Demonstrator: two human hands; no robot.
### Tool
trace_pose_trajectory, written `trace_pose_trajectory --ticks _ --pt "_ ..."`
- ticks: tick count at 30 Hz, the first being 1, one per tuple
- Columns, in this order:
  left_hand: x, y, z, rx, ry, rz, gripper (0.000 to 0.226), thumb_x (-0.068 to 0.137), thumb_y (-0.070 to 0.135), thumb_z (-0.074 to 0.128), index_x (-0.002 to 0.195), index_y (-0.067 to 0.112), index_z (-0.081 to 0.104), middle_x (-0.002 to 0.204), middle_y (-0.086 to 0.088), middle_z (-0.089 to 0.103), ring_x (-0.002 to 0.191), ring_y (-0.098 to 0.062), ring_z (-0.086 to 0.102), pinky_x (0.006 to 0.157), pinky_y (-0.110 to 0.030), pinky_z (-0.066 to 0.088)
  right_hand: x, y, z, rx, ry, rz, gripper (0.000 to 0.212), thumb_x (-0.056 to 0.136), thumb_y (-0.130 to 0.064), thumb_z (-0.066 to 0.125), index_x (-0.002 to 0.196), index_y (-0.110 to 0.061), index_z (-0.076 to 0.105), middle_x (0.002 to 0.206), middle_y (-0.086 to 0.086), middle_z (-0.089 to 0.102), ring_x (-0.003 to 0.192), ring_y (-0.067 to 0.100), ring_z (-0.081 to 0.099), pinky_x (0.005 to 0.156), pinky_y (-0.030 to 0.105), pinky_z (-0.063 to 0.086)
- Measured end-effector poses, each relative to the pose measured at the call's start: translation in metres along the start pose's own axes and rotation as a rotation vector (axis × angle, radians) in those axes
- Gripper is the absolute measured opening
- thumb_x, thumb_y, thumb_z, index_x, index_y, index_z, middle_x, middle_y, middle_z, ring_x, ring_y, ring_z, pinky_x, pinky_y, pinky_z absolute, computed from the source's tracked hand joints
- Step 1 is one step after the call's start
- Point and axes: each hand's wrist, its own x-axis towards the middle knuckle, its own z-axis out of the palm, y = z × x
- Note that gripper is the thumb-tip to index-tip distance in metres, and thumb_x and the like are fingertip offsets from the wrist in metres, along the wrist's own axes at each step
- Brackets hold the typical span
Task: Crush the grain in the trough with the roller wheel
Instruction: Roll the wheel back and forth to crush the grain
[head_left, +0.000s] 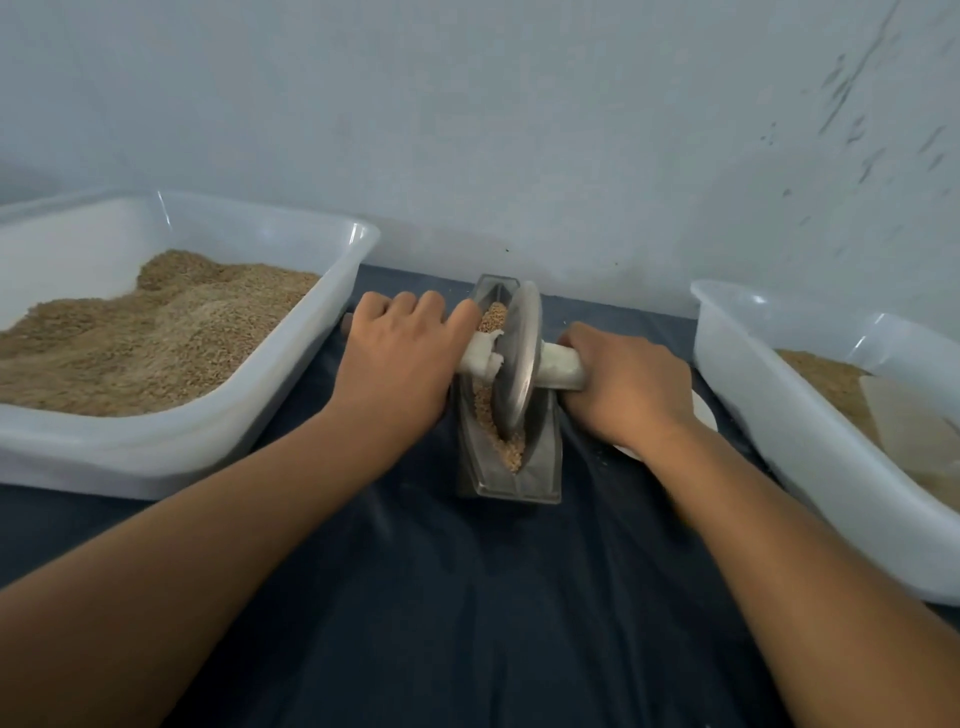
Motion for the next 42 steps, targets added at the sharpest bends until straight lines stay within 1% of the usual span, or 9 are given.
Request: trace_pose_trajectory --ticks 5,9,13,16,21,23,28,32,42 --pt "0.017 -0.004 0.013 -0.009 -0.033 -0.014 0.039 0.080 0.021 0.071 0.108 0.027 0.045 0.085 0.004 0.055 0.073 -0.021 0.054 0.073 -0.037 0.038 0.023 0.003 0.009 0.072 -0.040 0.003 0.048 0.081 -0.044 0.059 0.125 -0.050 0.040 0.092 -0.008 0.068 0.084 0.027 0.064 0.058 0.034 0.036" --pt "0.034 -0.008 0.030 -0.034 -0.044 -0.029 0.034 0.083 0.021 0.069 0.108 0.026 0.046 0.083 0.004 0.060 0.070 -0.022 0.059 0.072 -0.038 0.042 0.045 0.007 0.015 0.096 -0.071 -0.024 0.070 0.077 -0.045 0.066 0.136 -0.054 0.029 0.103 -0.007 0.071 0.091 0.027 0.067 0.060 0.035 0.040" --pt "0.049 -0.009 0.042 -0.020 0.028 -0.030 0.021 0.090 0.024 0.061 0.107 0.023 0.049 0.081 0.001 0.064 0.066 -0.025 0.060 0.066 -0.035 0.033 0.068 0.016 0.017 0.128 -0.159 -0.040 0.078 0.077 -0.044 0.069 0.141 -0.056 0.026 0.116 -0.007 0.069 0.096 0.024 0.065 0.057 0.030 0.037" --pt "0.056 -0.010 0.049 0.000 0.047 -0.026 0.018 0.092 0.023 0.059 0.107 0.022 0.051 0.080 0.000 0.064 0.062 -0.025 0.056 0.065 -0.035 0.032 0.082 0.021 0.019 0.154 -0.233 -0.065 0.079 0.078 -0.044 0.070 0.142 -0.057 0.027 0.121 -0.007 0.067 0.093 0.020 0.061 0.059 0.029 0.040" --pt "0.062 -0.009 0.052 0.019 0.066 -0.025 0.014 0.094 0.017 0.053 0.107 0.021 0.050 0.079 -0.001 0.062 0.062 -0.024 0.051 0.067 -0.038 0.036 0.091 0.024 0.017 0.192 -0.280 -0.074 0.075 0.076 -0.038 0.071 0.140 -0.055 0.036 0.126 -0.007 0.064 0.108 0.024 0.061 0.084 0.043 0.053" --pt "0.062 -0.009 0.050 0.012 0.059 -0.025 0.014 0.094 0.016 0.053 0.107 0.020 0.050 0.080 -0.001 0.062 0.066 -0.026 0.056 0.069 -0.039 0.038 0.089 0.024 0.018 0.192 -0.269 -0.070 0.073 0.076 -0.038 0.070 0.139 -0.055 0.038 0.125 -0.008 0.065 0.107 0.024 0.061 0.081 0.041 0.052" --pt "0.052 -0.007 0.046 -0.024 0.046 -0.027 0.015 0.095 0.020 0.055 0.109 0.020 0.049 0.085 -0.001 0.061 0.073 -0.026 0.058 0.073 -0.039 0.040 0.080 0.020 0.016 0.148 -0.220 -0.055 0.067 0.077 -0.041 0.066 0.136 -0.057 0.039 0.117 -0.009 0.066 0.090 0.018 0.055 0.058 0.028 0.036" --pt "0.041 -0.006 0.038 -0.052 0.060 -0.028 0.016 0.094 0.020 0.054 0.109 0.021 0.048 0.088 0.000 0.061 0.078 -0.026 0.059 0.077 -0.041 0.041 0.065 0.014 0.014 0.131 -0.157 -0.038 0.061 0.078 -0.045 0.063 0.132 -0.059 0.041 0.112 -0.011 0.068 0.100 0.023 0.063 0.065 0.033 0.039" --pt "0.014 0.000 0.014 -0.022 0.066 -0.012 0.022 0.090 0.019 0.058 0.109 0.022 0.049 0.096 -0.004 0.057 0.085 -0.029 0.056 0.079 -0.043 0.039 0.018 0.004 0.007 0.132 -0.006 -0.022 0.054 0.079 -0.047 0.058 0.130 -0.053 0.043 0.102 -0.011 0.070 0.094 0.025 0.067 0.063 0.036 0.038"
